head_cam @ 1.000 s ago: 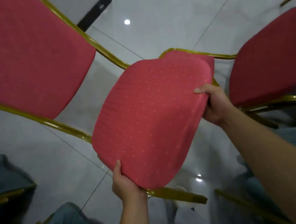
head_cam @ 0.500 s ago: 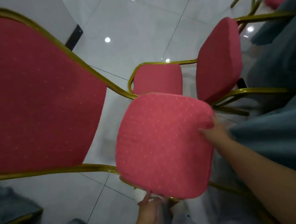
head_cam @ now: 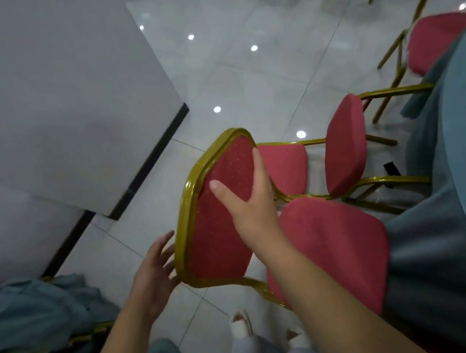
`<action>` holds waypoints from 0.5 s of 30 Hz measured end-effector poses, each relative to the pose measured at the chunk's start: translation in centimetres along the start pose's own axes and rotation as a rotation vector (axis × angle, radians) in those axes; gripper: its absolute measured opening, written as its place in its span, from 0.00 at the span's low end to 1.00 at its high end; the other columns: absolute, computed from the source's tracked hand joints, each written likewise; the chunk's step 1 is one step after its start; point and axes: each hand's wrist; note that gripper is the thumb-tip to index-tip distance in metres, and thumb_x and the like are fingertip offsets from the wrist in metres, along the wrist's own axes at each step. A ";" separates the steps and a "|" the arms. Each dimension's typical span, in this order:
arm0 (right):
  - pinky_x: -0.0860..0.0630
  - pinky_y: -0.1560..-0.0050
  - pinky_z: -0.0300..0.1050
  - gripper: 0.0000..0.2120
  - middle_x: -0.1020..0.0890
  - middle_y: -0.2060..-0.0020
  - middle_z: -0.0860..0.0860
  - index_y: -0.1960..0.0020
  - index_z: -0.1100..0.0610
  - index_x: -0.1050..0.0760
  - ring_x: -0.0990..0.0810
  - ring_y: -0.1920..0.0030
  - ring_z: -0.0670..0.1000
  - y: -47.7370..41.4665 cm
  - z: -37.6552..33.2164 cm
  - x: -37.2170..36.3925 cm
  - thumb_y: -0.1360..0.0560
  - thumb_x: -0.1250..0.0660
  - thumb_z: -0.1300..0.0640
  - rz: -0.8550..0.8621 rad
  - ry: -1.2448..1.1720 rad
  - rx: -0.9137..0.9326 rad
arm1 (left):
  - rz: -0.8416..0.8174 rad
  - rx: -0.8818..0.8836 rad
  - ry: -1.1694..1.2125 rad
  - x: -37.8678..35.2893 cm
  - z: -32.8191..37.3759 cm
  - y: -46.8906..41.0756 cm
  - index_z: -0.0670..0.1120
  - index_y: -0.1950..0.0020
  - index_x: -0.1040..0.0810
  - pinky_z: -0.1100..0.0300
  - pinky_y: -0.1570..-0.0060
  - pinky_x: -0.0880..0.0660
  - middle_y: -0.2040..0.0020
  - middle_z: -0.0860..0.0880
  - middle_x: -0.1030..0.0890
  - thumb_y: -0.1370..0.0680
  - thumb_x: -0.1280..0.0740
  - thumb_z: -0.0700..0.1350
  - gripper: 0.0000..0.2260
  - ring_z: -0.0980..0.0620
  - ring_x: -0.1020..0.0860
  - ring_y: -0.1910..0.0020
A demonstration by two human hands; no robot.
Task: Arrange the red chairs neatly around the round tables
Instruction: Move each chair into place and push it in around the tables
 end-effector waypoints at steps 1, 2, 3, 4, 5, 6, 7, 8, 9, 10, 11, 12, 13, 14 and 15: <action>0.39 0.25 0.60 0.50 0.44 0.21 0.43 0.24 0.32 0.53 0.44 0.21 0.49 -0.6 -0.9 -0.7 0.37 0.29 0.29 0.014 0.059 0.014 | -0.108 -0.050 -0.131 -1.2 2.5 0.8 0.62 0.33 0.25 0.47 0.49 0.20 0.39 0.52 0.19 0.24 0.36 0.67 0.21 0.47 0.18 0.43; 0.41 0.25 0.63 0.51 0.47 0.20 0.45 0.23 0.33 0.56 0.46 0.21 0.52 -1.4 -1.4 -1.5 0.37 0.29 0.29 0.022 0.135 0.010 | -0.194 -0.092 -0.289 -2.7 4.4 1.5 0.67 0.32 0.28 0.51 0.51 0.19 0.39 0.56 0.19 0.25 0.35 0.69 0.22 0.51 0.18 0.44; 0.43 0.25 0.65 0.52 0.50 0.19 0.46 0.23 0.34 0.58 0.49 0.20 0.54 -2.1 -1.7 -2.4 0.36 0.29 0.30 0.012 0.216 -0.011 | -0.222 -0.138 -0.434 -4.0 5.5 1.9 0.68 0.32 0.32 0.54 0.53 0.18 0.40 0.56 0.19 0.24 0.34 0.67 0.21 0.53 0.17 0.46; 0.44 0.25 0.66 0.53 0.53 0.19 0.47 0.23 0.35 0.61 0.51 0.20 0.57 -2.8 -1.6 -3.3 0.34 0.28 0.32 -0.018 0.282 -0.050 | -0.219 -0.187 -0.540 -4.9 6.2 1.9 0.68 0.31 0.37 0.56 0.54 0.18 0.39 0.55 0.20 0.22 0.34 0.62 0.21 0.53 0.17 0.47; 0.45 0.25 0.67 0.53 0.55 0.19 0.49 0.23 0.36 0.63 0.51 0.20 0.59 -3.7 -1.4 -4.3 0.32 0.27 0.35 -0.055 0.324 -0.105 | -0.223 -0.235 -0.603 -5.6 6.7 1.6 0.66 0.29 0.43 0.56 0.53 0.17 0.39 0.54 0.22 0.19 0.36 0.57 0.22 0.53 0.17 0.48; 0.44 0.25 0.67 0.54 0.56 0.19 0.50 0.22 0.37 0.65 0.51 0.21 0.61 -4.6 -1.0 -5.4 0.31 0.27 0.38 -0.084 0.340 -0.160 | -0.237 -0.271 -0.644 -5.9 6.9 1.4 0.64 0.26 0.47 0.54 0.50 0.18 0.38 0.53 0.23 0.17 0.39 0.52 0.24 0.53 0.17 0.47; 0.43 0.25 0.66 0.54 0.57 0.19 0.52 0.22 0.38 0.66 0.51 0.21 0.62 -5.4 -0.6 -6.5 0.29 0.27 0.42 -0.089 0.343 -0.201 | -0.254 -0.296 -0.699 -5.8 7.0 1.0 0.62 0.24 0.52 0.51 0.47 0.18 0.38 0.52 0.23 0.16 0.40 0.49 0.26 0.51 0.18 0.46; 0.43 0.25 0.64 0.54 0.57 0.19 0.53 0.22 0.39 0.68 0.51 0.21 0.63 -6.1 -0.3 -7.7 0.28 0.28 0.45 -0.065 0.342 -0.221 | -0.280 -0.323 -0.766 -5.3 7.0 0.4 0.61 0.23 0.56 0.49 0.45 0.19 0.38 0.50 0.23 0.16 0.41 0.48 0.28 0.50 0.18 0.46; 0.42 0.26 0.62 0.53 0.56 0.19 0.53 0.23 0.38 0.69 0.51 0.21 0.63 -6.6 -0.1 -8.8 0.28 0.30 0.49 -0.015 0.341 -0.227 | -0.321 -0.344 -0.823 -4.5 7.0 -0.3 0.61 0.24 0.60 0.49 0.44 0.19 0.38 0.49 0.24 0.16 0.42 0.48 0.30 0.51 0.18 0.46; 0.42 0.26 0.60 0.53 0.55 0.19 0.54 0.23 0.38 0.69 0.50 0.21 0.63 -7.0 0.2 -9.6 0.29 0.31 0.52 0.050 0.335 -0.220 | -0.381 -0.347 -0.854 -3.9 7.2 -1.0 0.63 0.25 0.62 0.51 0.44 0.20 0.37 0.49 0.24 0.16 0.42 0.48 0.31 0.52 0.19 0.46; 0.42 0.26 0.59 0.52 0.53 0.19 0.54 0.23 0.37 0.67 0.49 0.21 0.62 -7.1 0.6 -10.2 0.30 0.32 0.54 0.113 0.327 -0.199 | -0.456 -0.339 -0.865 -3.3 7.4 -1.9 0.65 0.27 0.64 0.52 0.43 0.20 0.37 0.49 0.25 0.16 0.42 0.49 0.32 0.53 0.19 0.46; 0.41 0.25 0.59 0.52 0.51 0.19 0.54 0.22 0.37 0.66 0.48 0.21 0.61 -7.1 1.1 -10.6 0.31 0.32 0.54 0.160 0.321 -0.166 | -0.534 -0.325 -0.862 -2.8 7.4 -2.7 0.68 0.28 0.64 0.53 0.43 0.20 0.36 0.50 0.27 0.16 0.41 0.50 0.32 0.53 0.20 0.44; 0.40 0.25 0.60 0.52 0.48 0.20 0.53 0.22 0.38 0.64 0.46 0.22 0.60 -7.1 1.7 -10.7 0.32 0.32 0.55 0.188 0.316 -0.135 | -0.614 -0.320 -0.846 -2.3 7.4 -3.4 0.69 0.28 0.65 0.52 0.41 0.21 0.33 0.50 0.29 0.16 0.41 0.50 0.33 0.53 0.21 0.41; 0.38 0.26 0.61 0.53 0.45 0.21 0.53 0.21 0.38 0.63 0.42 0.23 0.59 -7.2 2.2 -10.6 0.33 0.32 0.55 0.206 0.314 -0.112 | -0.707 -0.317 -0.830 -1.8 7.4 -4.1 0.67 0.27 0.66 0.50 0.37 0.23 0.29 0.49 0.32 0.17 0.40 0.49 0.35 0.51 0.23 0.36; 0.34 0.28 0.61 0.53 0.41 0.22 0.54 0.21 0.38 0.61 0.37 0.25 0.59 -7.3 2.5 -10.4 0.35 0.32 0.55 0.219 0.300 -0.108 | -0.801 -0.305 -0.823 -1.2 7.6 -4.8 0.65 0.26 0.69 0.49 0.34 0.26 0.25 0.50 0.37 0.18 0.39 0.48 0.39 0.50 0.27 0.32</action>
Point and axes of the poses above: each hand's wrist, its own y-axis away from the middle knuckle, its own x-axis out of the back of the hand, z = x × y
